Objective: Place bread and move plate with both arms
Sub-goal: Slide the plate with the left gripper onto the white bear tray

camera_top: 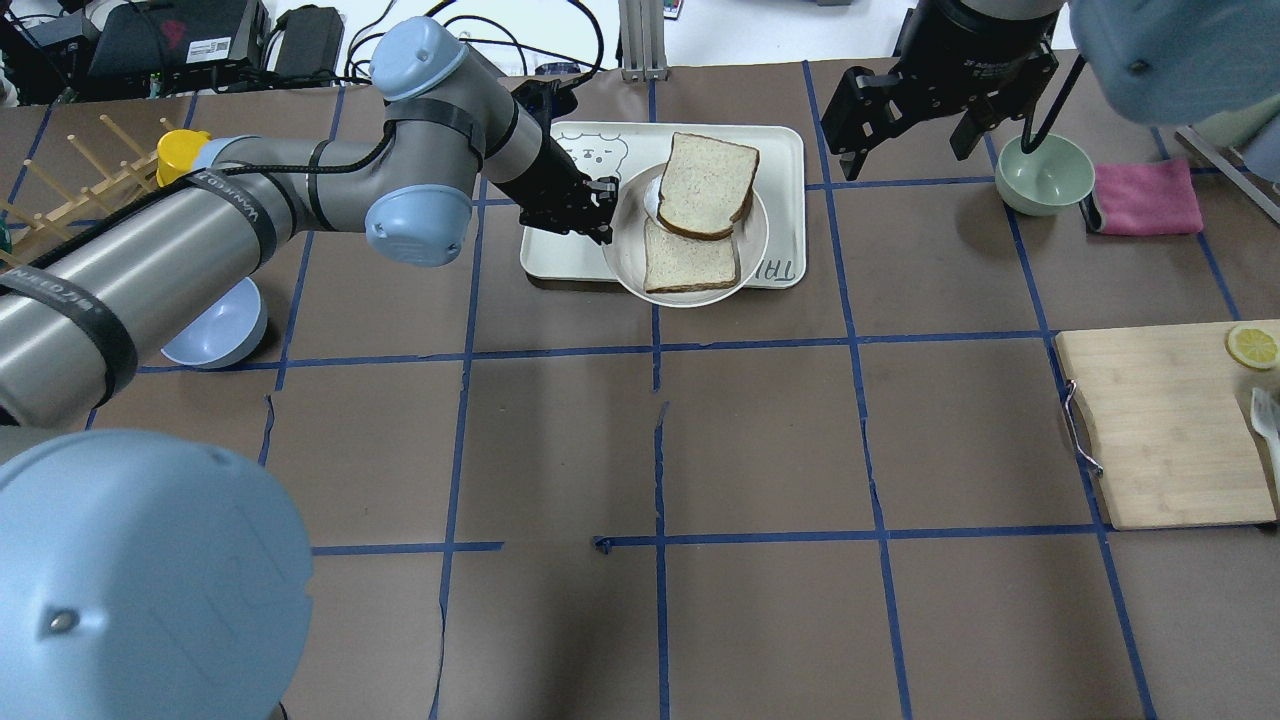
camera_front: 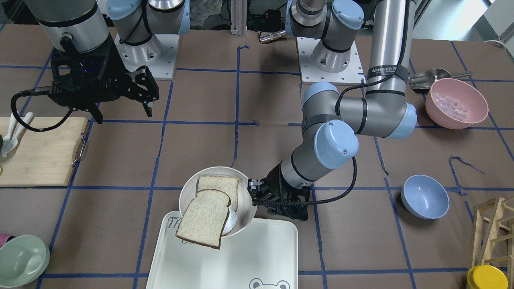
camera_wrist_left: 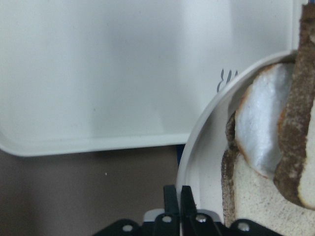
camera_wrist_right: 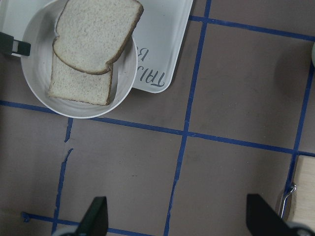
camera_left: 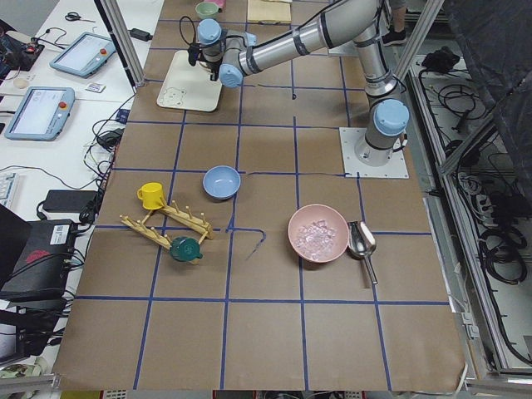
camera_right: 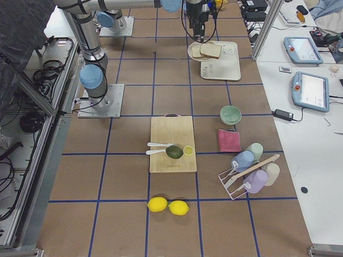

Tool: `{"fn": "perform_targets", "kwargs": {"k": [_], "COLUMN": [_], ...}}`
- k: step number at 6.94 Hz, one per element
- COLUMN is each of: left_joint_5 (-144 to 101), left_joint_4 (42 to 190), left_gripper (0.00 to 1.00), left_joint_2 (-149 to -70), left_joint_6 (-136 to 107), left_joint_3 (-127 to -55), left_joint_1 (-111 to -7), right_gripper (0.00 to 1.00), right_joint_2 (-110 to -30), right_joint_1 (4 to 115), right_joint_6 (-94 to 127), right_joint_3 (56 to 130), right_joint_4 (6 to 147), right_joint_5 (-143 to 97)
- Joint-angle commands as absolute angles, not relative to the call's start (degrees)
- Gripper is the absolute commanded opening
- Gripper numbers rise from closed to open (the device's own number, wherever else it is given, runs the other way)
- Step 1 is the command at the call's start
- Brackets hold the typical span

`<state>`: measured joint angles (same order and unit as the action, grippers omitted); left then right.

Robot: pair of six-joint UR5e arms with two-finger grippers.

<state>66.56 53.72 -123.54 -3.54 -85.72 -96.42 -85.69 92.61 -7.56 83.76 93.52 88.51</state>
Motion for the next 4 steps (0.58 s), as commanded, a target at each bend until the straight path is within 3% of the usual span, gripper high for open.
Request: {"fn": "perform_targets", "kwargs": {"k": [1, 4], "left_joint_5": [66.27, 66.18], "left_joint_4": [53.88, 53.7], "left_gripper": [0.0, 0.0], "left_joint_2": [-129.97, -134.73], "left_joint_6": [-3.52, -4.21], "left_joint_3": [-78.6, -74.97], "left_joint_1": [-95.19, -94.48], "right_gripper": [1.0, 1.0], "right_joint_2": [-85.69, -85.69], "right_joint_1": [92.64, 92.64], "right_joint_6": [-7.56, -7.56], "right_joint_3": [83.76, 83.85], "right_joint_4": [93.52, 93.52], "right_joint_5": [88.51, 88.51]}}
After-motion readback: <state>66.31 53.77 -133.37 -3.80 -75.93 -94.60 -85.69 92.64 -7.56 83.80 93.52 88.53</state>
